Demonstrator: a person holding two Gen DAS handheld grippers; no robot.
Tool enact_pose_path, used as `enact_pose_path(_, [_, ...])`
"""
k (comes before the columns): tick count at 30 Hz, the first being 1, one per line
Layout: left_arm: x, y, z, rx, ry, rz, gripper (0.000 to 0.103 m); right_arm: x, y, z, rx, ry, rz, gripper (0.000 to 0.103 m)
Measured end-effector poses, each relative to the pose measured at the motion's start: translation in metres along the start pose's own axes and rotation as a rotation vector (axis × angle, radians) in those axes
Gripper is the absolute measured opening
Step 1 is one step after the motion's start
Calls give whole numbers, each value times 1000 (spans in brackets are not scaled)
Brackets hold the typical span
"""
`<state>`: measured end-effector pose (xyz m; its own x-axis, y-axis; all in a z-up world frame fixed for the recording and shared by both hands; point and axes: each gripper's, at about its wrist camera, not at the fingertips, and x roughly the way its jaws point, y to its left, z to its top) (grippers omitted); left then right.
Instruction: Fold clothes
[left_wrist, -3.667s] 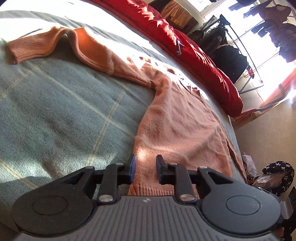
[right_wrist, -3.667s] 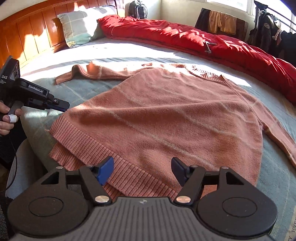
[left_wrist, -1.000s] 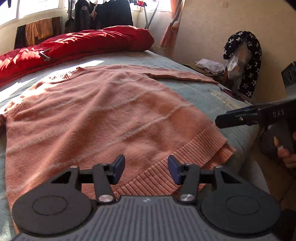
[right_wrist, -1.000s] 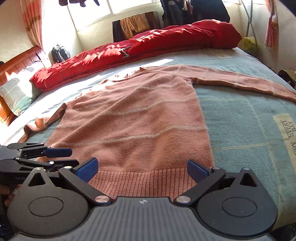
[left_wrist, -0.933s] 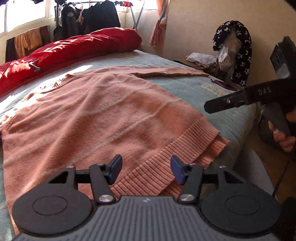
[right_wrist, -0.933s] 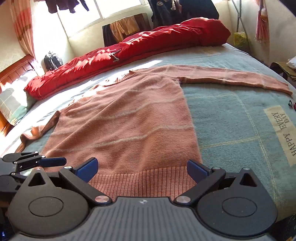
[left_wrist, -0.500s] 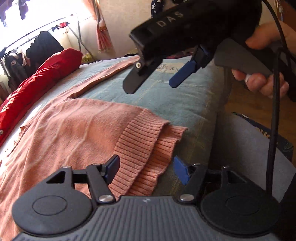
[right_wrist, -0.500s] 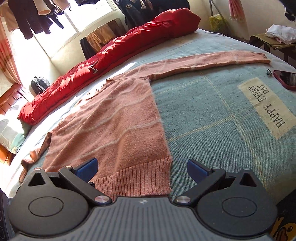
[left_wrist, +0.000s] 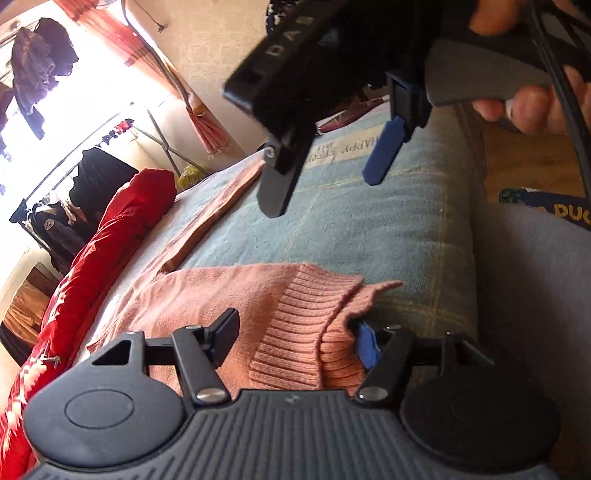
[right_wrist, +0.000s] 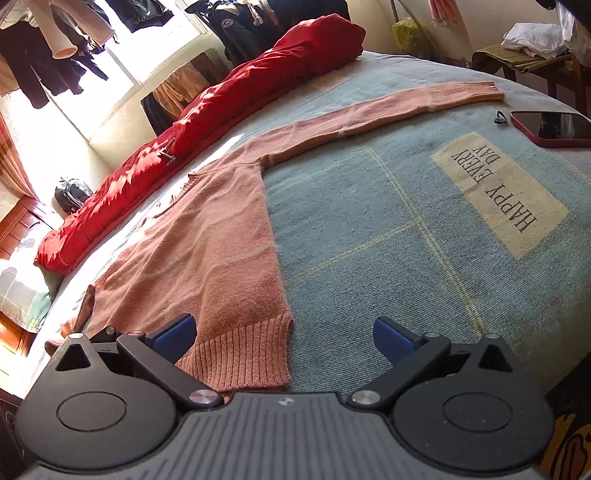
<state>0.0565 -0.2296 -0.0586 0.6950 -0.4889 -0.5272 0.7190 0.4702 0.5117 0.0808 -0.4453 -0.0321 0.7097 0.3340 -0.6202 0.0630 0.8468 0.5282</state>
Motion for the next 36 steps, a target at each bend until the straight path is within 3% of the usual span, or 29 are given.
enact_pose_path(2, [-4, 16, 0, -111, -4, 9, 53, 1, -3, 0, 14, -5, 39, 103])
enact_pose_path(7, [-13, 53, -5, -371, -27, 32, 52, 23, -22, -1, 193, 25, 266, 103])
enact_pose_path(11, [-20, 66, -16, -449, -32, 42, 53, 60, -27, -7, 319, 106, 417, 103])
enact_pose_path(15, [-29, 73, -25, -497, -23, 17, 53, 88, -16, -11, 348, 128, 486, 102])
enact_pose_path(19, [-35, 83, -36, -543, -5, 39, 54, 96, -4, -9, 294, 124, 424, 96])
enact_pose_path(22, [-45, 88, -49, -555, 22, 83, 55, 93, -9, -12, 288, 114, 380, 75])
enact_pose_path(24, [-49, 91, -56, -560, 42, 103, 56, 91, -15, -15, 274, 111, 336, 44])
enact_pose_path(25, [-52, 93, -60, -564, 54, 113, 57, 90, -17, -17, 258, 112, 299, 34])
enact_pose_path(26, [-53, 95, -64, -570, 64, 122, 57, 89, -16, -18, 239, 109, 276, 12])
enact_pose_path(29, [-58, 98, -73, -587, 84, 149, 57, 83, -11, -19, 183, 97, 225, 10])
enact_pose_path(36, [-77, 103, -81, -587, 70, 203, 60, 30, 12, 6, 29, 3, 199, 8])
